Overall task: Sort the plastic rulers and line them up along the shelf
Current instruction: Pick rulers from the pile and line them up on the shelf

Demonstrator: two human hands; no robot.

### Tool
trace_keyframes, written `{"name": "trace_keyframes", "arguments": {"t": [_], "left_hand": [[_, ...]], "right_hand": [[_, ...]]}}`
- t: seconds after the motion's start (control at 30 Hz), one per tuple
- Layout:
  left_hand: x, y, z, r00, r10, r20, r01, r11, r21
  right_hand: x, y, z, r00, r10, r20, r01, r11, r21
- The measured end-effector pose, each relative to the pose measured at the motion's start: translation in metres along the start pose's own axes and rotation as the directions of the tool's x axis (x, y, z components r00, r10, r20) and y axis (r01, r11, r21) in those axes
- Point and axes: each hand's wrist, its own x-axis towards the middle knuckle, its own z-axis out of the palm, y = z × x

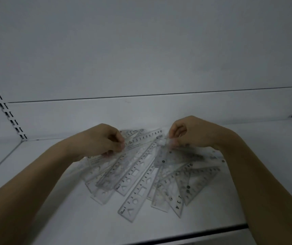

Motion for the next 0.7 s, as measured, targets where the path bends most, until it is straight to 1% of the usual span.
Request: {"name": "trace_keyframes", "arguments": {"t": [0.17, 0.23, 0.27, 0.37, 0.47, 0.57, 0.63, 0.7], "left_hand": [[0.0, -0.001, -0.007, 1.0, 0.016, -0.014, -0.016, 1.0, 0.021], [-0.002, -0.003, -0.01, 0.998, 0.064, 0.002, -0.064, 0.998, 0.026], [-0.004, -0.003, -0.012, 0.995, 0.101, 0.014, -0.101, 0.993, 0.058], [-0.007, -0.001, -0.016, 0.984, 0.18, -0.008, -0.172, 0.953, 0.249], [-0.007, 0.005, -0.017, 0.966, 0.242, -0.088, -0.197, 0.916, 0.35], [-0.013, 0.004, -0.019, 0.956, 0.26, -0.14, -0.175, 0.881, 0.439], [-0.02, -0.005, -0.023, 0.952, 0.249, -0.175, -0.148, 0.881, 0.449], [-0.029, -0.019, -0.03, 0.949, 0.235, -0.213, -0.12, 0.888, 0.445]], "right_hand": [[-0.001, -0.003, -0.004, 0.993, -0.057, -0.104, 0.08, 0.969, 0.234], [0.002, -0.004, -0.002, 0.985, -0.059, -0.162, 0.106, 0.949, 0.298], [0.003, -0.006, 0.0, 0.98, -0.056, -0.191, 0.116, 0.942, 0.315], [0.008, -0.008, 0.003, 0.947, -0.066, -0.313, 0.159, 0.947, 0.28], [0.011, -0.01, 0.01, 0.904, -0.073, -0.421, 0.177, 0.961, 0.214], [0.011, -0.018, 0.019, 0.912, -0.058, -0.405, 0.138, 0.975, 0.173], [0.009, -0.029, 0.024, 0.939, -0.048, -0.34, 0.101, 0.985, 0.141], [0.007, -0.039, 0.029, 0.966, -0.059, -0.253, 0.079, 0.995, 0.067]]}}
